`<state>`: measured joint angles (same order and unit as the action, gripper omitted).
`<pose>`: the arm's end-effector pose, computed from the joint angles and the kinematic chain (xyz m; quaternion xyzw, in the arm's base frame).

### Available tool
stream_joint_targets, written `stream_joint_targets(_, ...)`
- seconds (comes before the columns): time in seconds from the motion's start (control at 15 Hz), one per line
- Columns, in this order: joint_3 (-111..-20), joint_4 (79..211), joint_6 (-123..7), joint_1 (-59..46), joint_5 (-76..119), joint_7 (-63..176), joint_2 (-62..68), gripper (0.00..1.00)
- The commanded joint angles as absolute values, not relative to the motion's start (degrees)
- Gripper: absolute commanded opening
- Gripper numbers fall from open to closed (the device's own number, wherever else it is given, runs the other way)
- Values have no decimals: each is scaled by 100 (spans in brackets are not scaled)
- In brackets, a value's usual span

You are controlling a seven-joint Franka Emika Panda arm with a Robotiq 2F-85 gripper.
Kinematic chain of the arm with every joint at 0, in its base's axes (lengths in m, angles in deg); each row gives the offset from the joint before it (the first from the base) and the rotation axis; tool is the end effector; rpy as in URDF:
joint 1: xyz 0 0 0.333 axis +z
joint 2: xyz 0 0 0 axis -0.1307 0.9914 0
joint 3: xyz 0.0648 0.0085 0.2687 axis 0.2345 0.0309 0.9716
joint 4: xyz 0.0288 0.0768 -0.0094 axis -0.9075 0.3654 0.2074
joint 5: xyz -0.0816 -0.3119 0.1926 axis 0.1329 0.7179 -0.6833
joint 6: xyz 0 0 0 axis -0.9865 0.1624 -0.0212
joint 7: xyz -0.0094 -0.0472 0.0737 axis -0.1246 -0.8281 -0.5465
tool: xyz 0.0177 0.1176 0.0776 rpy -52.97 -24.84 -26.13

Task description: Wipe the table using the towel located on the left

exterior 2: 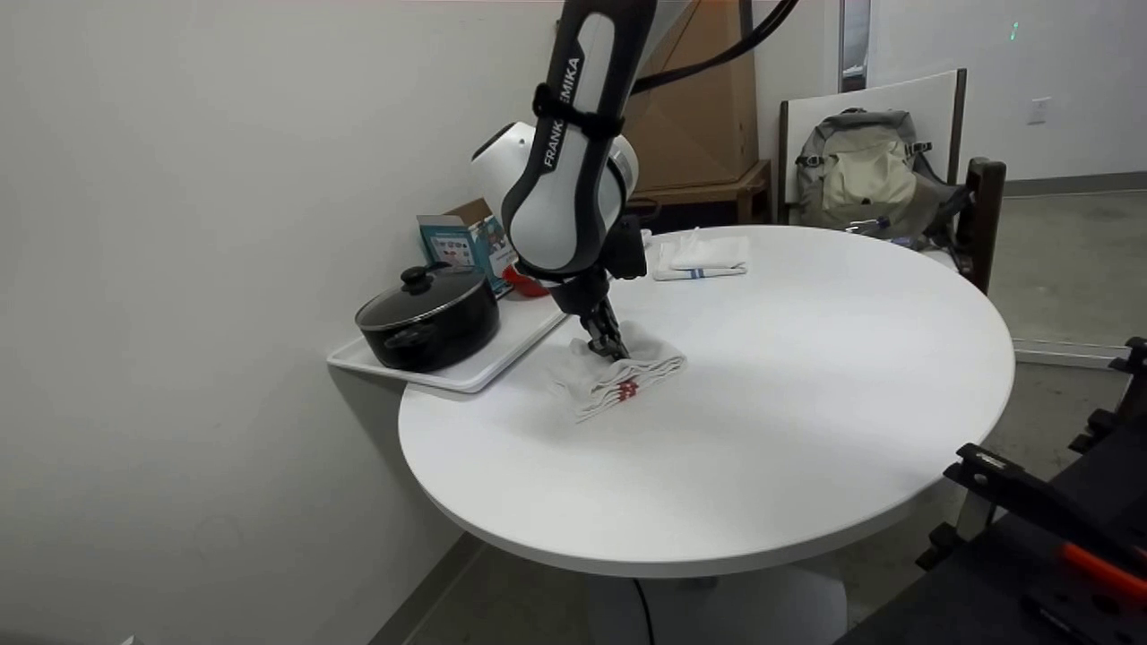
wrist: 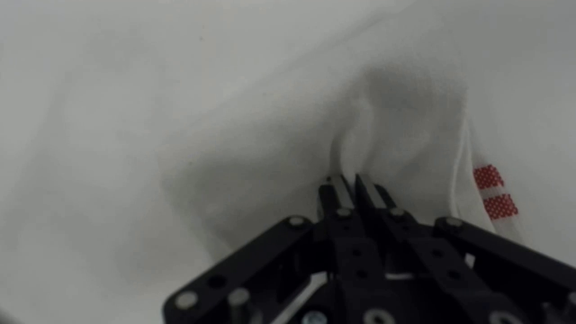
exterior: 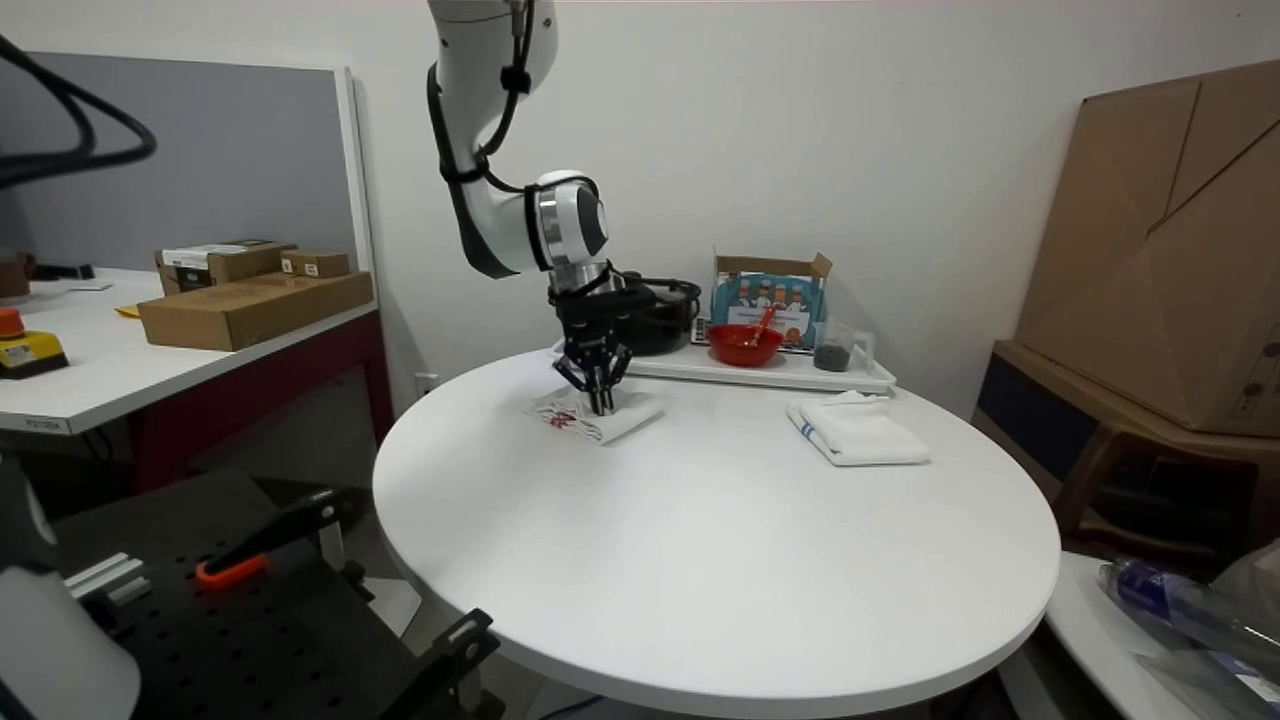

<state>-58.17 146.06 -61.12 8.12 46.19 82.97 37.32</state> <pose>0.5902 0.1842 0.0417 0.8515 0.5042 -0.0623 0.1299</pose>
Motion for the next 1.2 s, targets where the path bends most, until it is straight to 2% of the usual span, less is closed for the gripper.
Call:
stream_joint_targets(0.0, -5647, 14641, -6185, 924, 4810, 8558, 3835, 8)
stream_joint_targets(0.4, -5308, 15190, -6384, 885, 4804, 8918, 3578, 8)
stream_joint_targets(0.67, -5259, 16148, -6632, 683, 4834, 9086, 3145, 8)
stream_joint_targets(1.13, -5719, 18119, -7098, 301, 4925, 8555, 2030, 8)
